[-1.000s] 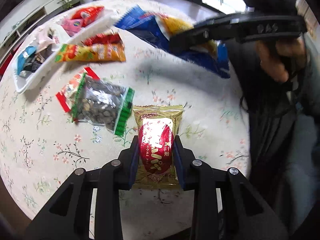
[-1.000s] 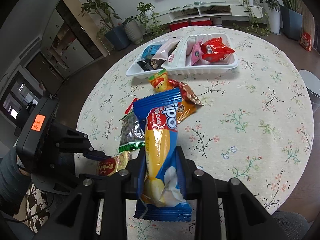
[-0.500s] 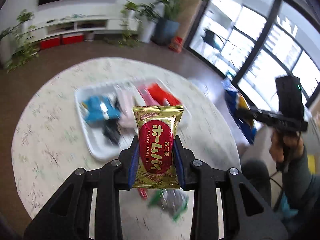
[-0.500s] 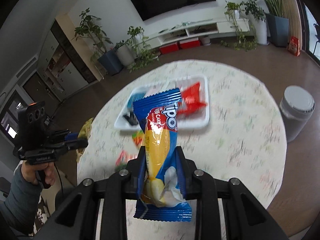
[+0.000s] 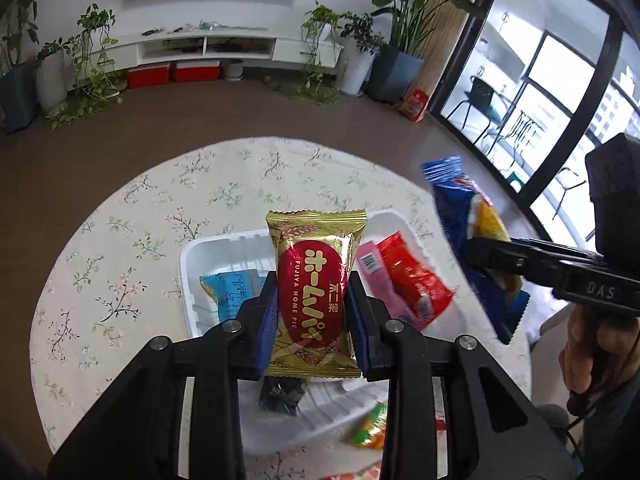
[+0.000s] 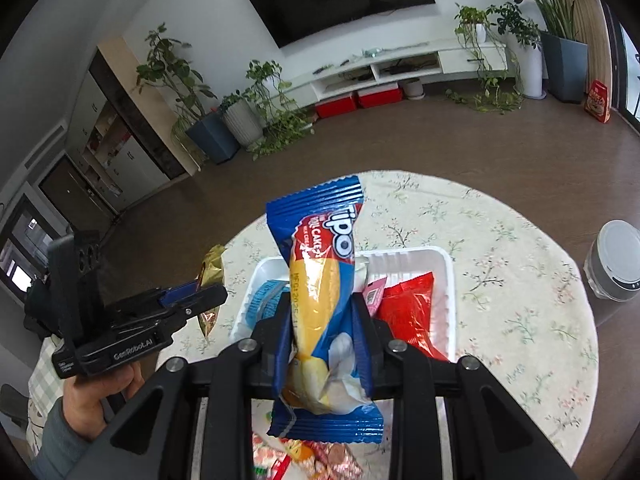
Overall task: Organize snacks
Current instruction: 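Carry both packets over the tray, lower them in and open both tools, then grasp the green-edged nut bag with the left tool while the right tool grasps the orange-yellow bar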
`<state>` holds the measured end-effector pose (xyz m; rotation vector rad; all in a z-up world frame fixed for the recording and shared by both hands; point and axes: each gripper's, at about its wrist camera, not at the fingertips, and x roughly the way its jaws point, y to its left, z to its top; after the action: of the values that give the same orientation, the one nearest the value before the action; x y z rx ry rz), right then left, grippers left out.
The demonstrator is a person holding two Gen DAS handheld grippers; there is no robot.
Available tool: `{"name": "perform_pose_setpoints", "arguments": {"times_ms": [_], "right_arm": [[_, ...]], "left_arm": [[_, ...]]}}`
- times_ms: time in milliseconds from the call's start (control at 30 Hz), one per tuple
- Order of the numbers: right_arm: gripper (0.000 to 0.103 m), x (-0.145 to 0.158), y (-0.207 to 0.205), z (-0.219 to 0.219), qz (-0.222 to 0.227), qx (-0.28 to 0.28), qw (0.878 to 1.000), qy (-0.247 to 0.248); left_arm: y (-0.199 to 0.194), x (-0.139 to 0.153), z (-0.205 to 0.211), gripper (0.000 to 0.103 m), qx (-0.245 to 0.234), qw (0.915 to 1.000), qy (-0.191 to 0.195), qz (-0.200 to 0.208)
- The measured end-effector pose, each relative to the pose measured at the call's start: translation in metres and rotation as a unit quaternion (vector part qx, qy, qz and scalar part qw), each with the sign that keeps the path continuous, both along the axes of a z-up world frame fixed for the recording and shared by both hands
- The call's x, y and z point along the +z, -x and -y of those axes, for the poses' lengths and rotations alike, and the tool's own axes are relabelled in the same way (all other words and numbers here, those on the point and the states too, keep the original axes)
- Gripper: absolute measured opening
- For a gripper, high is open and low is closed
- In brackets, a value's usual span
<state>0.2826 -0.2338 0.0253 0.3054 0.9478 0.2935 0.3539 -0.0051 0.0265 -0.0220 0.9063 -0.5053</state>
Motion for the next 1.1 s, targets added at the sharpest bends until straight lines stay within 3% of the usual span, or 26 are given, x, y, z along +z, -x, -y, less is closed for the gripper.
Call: {"name": "perform_pose_setpoints", "arguments": {"times_ms": [100, 267, 433, 533, 767, 867, 933, 1033, 1100], "right_arm": [[0.030, -0.029, -0.015, -0.009, -0.029, -0.003, 0.999, 0.023], [0.030, -0.066, -0.029, -0.013, -0.064, -0.015, 0.998, 0.022], [0.030, -0.087, -0.035, -0.020, -0.078, -0.014, 0.996, 0.040], [0.033, -0.091, -0.037, -0.018, -0.078, -0.019, 0.996, 0.043], [0.039, -0.090, -0.034, -0.015, -0.080, -0.024, 0.995, 0.048], [0.054, -0.082, -0.032, -0.013, -0.071, -0.030, 0.996, 0.044], [0.057, -0.072, -0.027, -0.012, -0.060, -0.030, 0.997, 0.045], [0.061, -0.052, -0.011, -0.010, -0.035, -0.022, 0.998, 0.045], [0.076, -0.039, 0.004, -0.005, -0.012, -0.022, 0.999, 0.040]], "left_arm": [[-0.014, -0.031, 0.007, 0.029, 0.008, 0.9998, -0.012, -0.011], [-0.034, -0.067, 0.016, 0.030, 0.017, 0.9990, -0.033, -0.025], [-0.041, -0.082, 0.025, 0.031, 0.014, 0.9988, -0.041, -0.024], [-0.042, -0.085, 0.028, 0.040, 0.011, 0.9987, -0.045, -0.021], [-0.033, -0.073, 0.027, 0.076, 0.018, 0.9990, -0.040, -0.006], [-0.022, -0.060, 0.023, 0.077, 0.024, 0.9990, -0.037, -0.001], [-0.010, -0.047, 0.018, 0.080, 0.028, 0.9990, -0.035, 0.005], [0.017, -0.023, 0.005, 0.099, 0.045, 0.9978, -0.038, 0.031], [0.041, -0.009, 0.000, 0.103, 0.051, 0.9965, -0.047, 0.047]]}}
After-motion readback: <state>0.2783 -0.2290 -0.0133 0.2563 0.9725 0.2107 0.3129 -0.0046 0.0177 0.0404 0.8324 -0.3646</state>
